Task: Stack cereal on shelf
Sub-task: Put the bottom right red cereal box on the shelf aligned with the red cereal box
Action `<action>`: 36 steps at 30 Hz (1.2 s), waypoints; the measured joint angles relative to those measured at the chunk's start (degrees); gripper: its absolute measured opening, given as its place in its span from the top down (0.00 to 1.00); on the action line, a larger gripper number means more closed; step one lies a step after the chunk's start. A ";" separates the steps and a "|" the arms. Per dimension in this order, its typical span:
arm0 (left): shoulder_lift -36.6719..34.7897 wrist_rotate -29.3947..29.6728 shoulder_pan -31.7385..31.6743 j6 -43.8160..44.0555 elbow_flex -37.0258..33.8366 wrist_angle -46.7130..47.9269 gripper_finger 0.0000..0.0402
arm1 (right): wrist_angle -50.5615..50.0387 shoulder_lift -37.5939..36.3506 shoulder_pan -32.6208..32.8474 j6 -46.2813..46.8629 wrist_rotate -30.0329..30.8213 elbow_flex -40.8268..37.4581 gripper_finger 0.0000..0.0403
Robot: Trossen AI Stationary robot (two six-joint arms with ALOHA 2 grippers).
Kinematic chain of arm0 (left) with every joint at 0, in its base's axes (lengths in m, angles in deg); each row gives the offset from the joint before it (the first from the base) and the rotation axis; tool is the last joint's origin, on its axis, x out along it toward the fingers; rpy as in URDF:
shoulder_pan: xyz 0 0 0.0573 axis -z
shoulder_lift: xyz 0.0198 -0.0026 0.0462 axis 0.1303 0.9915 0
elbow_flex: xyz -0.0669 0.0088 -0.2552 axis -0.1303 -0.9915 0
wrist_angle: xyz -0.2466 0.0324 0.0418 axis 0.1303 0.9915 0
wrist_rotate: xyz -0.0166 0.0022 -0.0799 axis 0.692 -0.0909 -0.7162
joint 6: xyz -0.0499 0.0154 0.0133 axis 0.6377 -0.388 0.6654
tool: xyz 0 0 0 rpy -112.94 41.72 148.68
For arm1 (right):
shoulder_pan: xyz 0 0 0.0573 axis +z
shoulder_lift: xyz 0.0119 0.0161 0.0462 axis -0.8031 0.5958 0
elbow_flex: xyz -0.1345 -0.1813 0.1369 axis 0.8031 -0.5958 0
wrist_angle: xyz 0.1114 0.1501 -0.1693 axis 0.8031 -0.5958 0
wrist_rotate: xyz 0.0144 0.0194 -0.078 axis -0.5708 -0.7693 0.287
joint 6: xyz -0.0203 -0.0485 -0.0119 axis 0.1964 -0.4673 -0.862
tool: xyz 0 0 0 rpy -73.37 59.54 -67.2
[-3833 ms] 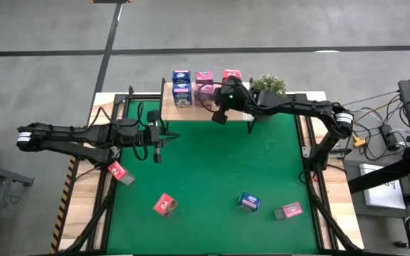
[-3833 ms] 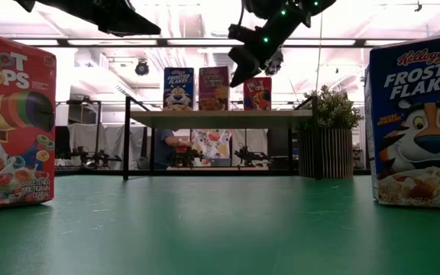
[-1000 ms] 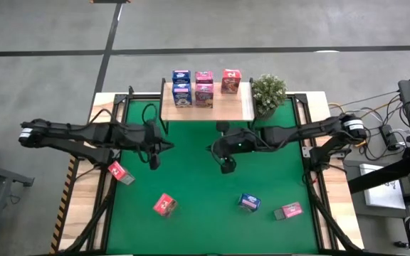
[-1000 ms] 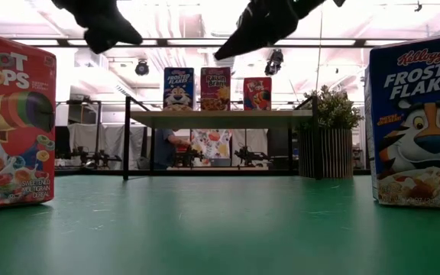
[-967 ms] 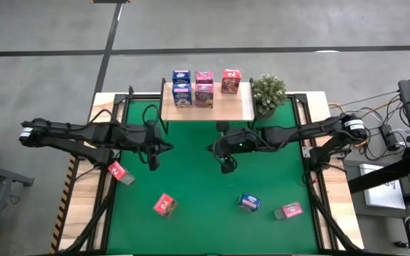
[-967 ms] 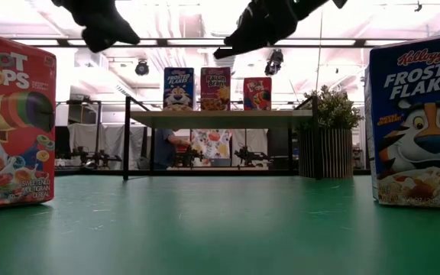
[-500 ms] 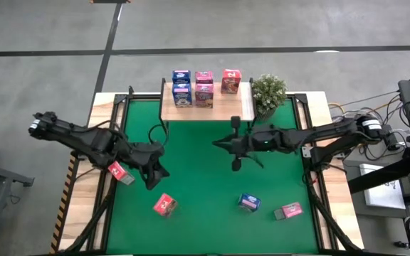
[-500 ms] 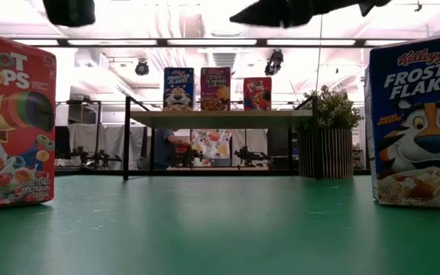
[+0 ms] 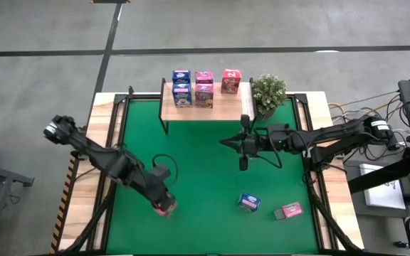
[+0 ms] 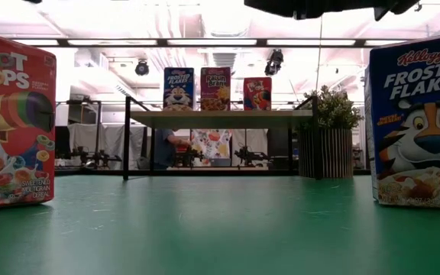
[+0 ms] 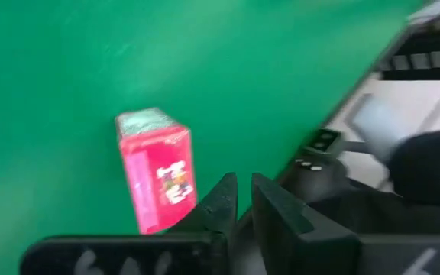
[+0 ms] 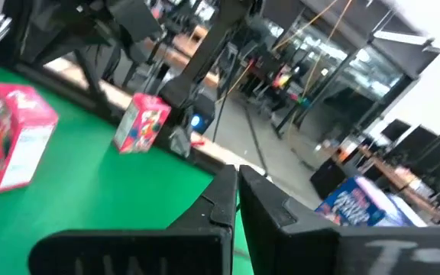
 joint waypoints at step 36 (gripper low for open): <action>12.78 -0.18 3.61 0.42 -0.68 5.10 0.29 | -2.90 -1.48 0.00 0.80 -0.94 -0.02 0.98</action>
